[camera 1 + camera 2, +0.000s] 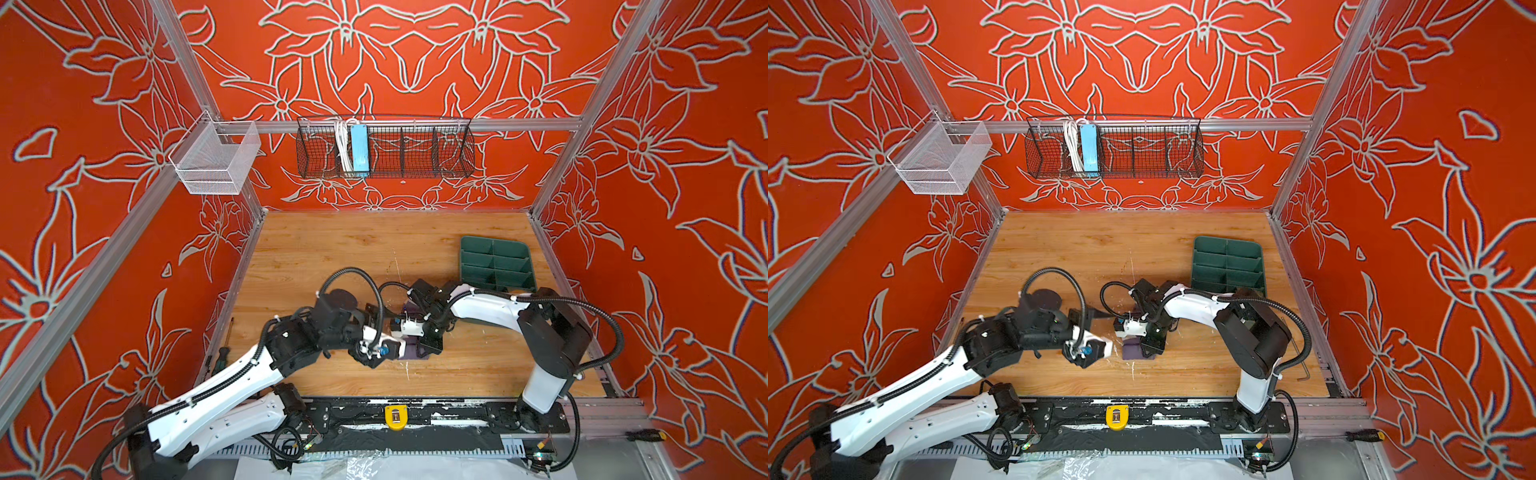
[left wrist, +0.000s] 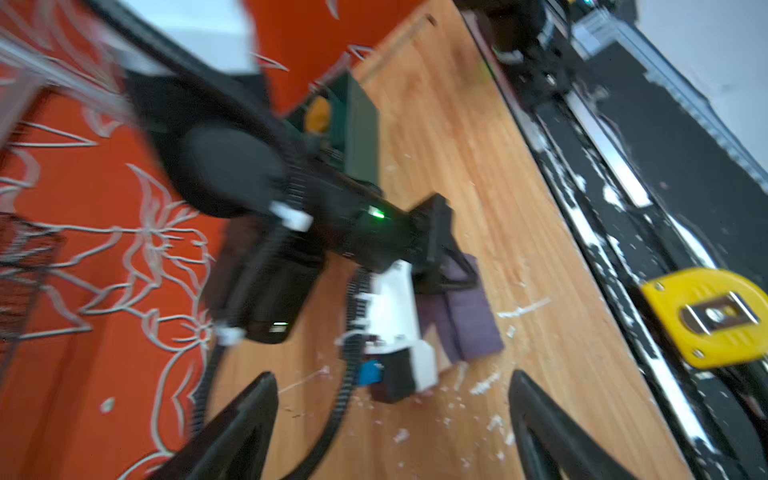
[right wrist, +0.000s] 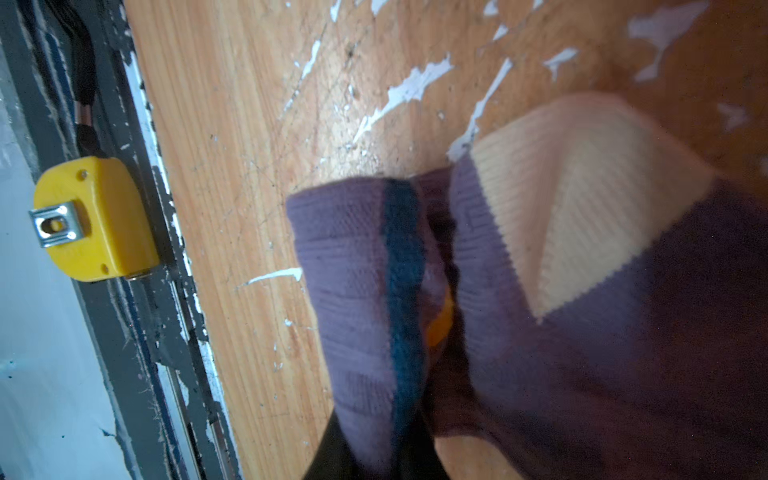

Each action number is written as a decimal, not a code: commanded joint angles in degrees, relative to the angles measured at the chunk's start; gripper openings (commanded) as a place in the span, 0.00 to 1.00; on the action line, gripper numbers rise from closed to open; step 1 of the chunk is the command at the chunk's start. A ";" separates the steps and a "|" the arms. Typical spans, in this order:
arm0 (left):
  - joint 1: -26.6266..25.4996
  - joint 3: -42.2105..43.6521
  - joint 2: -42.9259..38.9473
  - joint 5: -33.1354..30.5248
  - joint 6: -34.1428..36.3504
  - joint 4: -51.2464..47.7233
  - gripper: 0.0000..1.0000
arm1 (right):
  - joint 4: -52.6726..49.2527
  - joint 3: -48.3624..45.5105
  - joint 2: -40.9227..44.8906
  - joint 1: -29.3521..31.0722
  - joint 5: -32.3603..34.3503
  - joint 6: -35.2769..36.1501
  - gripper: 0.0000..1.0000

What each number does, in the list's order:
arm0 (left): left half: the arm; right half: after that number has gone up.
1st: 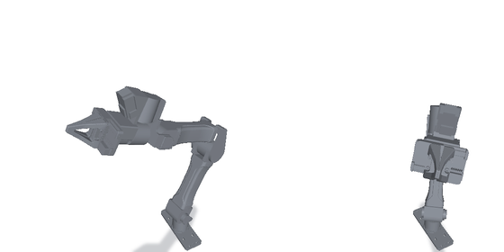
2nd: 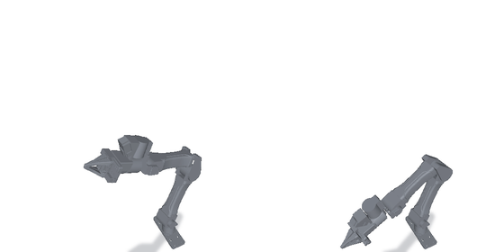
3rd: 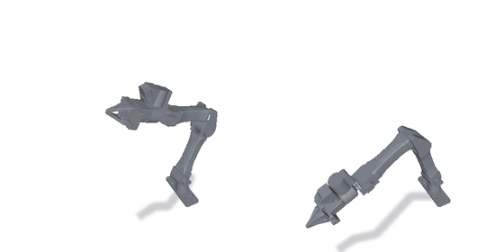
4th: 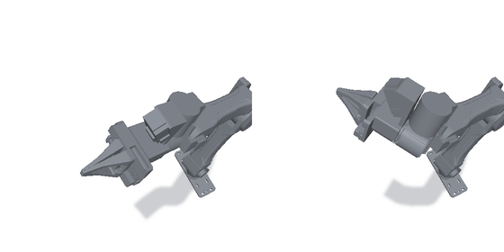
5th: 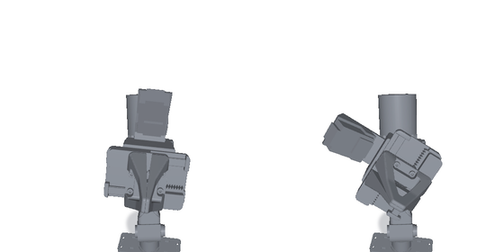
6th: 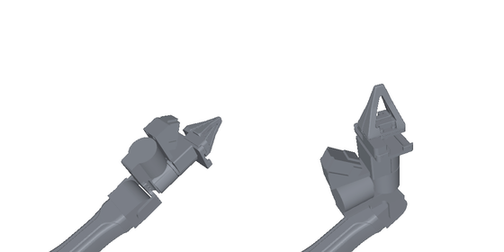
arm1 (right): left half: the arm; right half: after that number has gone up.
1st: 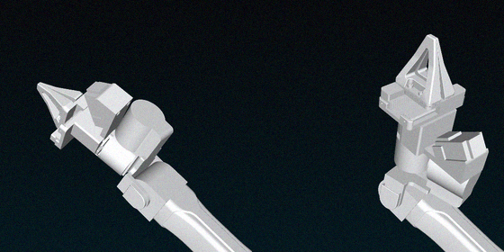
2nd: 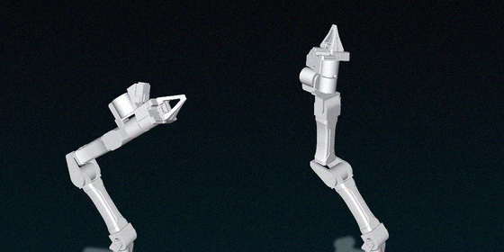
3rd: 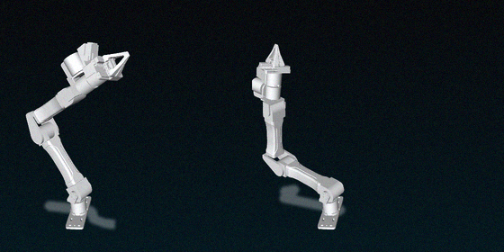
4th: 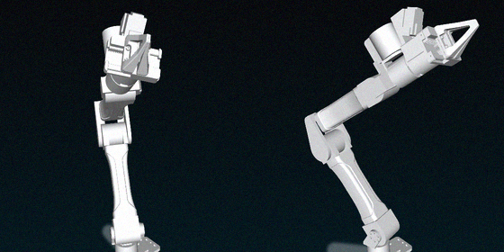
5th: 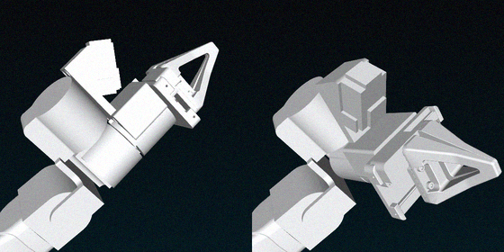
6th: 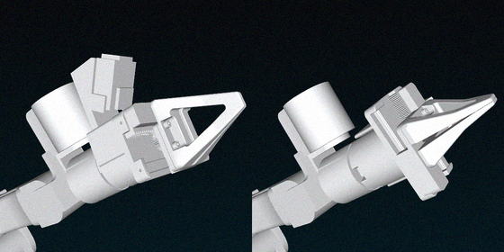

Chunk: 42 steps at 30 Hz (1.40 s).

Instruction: Roll the socks

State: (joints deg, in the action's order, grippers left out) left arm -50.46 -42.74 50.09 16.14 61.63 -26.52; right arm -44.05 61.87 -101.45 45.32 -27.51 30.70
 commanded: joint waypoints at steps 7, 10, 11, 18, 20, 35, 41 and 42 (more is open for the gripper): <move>-12.66 11.46 5.97 -20.68 -0.04 12.74 0.83 | -0.41 -0.26 -1.36 -1.26 -2.72 -1.37 0.00; -14.86 13.32 11.71 -23.78 -2.11 17.76 0.82 | -1.36 1.03 -3.11 -1.73 -3.35 -1.29 0.00; -15.06 13.72 13.58 -24.63 -2.75 19.72 0.82 | -1.46 1.28 -3.37 -1.88 -3.31 -1.34 0.00; -14.99 10.19 26.16 -30.41 -7.79 28.63 0.73 | -1.27 1.15 -2.91 -2.31 -3.87 -1.34 0.00; -14.99 9.41 29.49 -31.64 -8.75 30.97 0.67 | -1.23 1.07 -2.71 -2.36 -4.05 -1.34 0.00; -15.02 6.40 35.25 -28.18 -13.46 29.58 0.15 | 0.63 -0.21 -0.40 -2.82 -3.66 -2.13 0.00; -14.05 2.43 36.39 -21.61 -15.19 17.70 0.00 | 4.29 -1.59 3.97 -3.24 1.06 -4.96 0.05; -13.45 0.47 37.14 -19.61 -15.65 13.94 0.00 | 5.34 -2.23 5.52 -3.31 2.95 -5.48 0.13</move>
State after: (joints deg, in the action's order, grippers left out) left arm -64.53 -39.11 85.52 -11.14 47.46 -3.66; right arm -42.70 60.55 -99.85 42.70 -29.08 27.29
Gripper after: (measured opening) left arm 0.075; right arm 0.139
